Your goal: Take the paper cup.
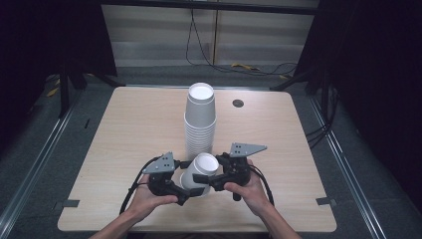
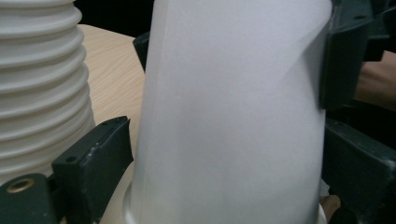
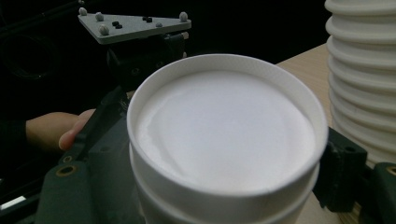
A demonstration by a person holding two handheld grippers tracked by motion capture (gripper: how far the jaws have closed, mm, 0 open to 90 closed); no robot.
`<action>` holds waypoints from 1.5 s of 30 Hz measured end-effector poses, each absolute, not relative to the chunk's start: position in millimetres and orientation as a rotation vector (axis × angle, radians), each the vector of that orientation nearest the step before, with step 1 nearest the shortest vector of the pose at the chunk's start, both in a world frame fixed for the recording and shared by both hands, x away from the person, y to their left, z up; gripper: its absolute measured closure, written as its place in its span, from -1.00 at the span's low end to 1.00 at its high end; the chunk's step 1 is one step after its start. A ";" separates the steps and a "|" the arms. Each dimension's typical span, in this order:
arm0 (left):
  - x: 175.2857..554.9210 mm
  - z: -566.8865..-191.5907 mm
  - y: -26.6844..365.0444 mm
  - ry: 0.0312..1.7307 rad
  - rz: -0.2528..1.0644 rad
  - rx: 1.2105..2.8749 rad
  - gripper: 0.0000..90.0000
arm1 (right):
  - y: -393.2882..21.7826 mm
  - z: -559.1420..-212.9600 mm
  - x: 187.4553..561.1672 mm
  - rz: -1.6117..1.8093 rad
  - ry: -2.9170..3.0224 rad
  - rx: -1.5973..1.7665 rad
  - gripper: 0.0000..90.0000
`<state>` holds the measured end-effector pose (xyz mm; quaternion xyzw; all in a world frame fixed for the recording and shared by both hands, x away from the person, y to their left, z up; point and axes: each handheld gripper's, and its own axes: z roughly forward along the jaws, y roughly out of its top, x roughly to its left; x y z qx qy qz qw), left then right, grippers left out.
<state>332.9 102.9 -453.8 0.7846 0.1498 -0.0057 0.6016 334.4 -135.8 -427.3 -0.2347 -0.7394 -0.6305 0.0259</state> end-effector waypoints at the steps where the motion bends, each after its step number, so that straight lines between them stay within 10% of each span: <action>1: 333.1 -454.6 102.5 0.350 -0.010 1.818 -0.85 | -135.2 -427.2 333.7 -1.950 -2.284 -0.717 -0.50; 45: 342.4 -457.7 117.7 0.428 -0.027 1.982 -0.69 | -151.9 -415.4 336.7 -1.826 -2.380 -0.817 -0.64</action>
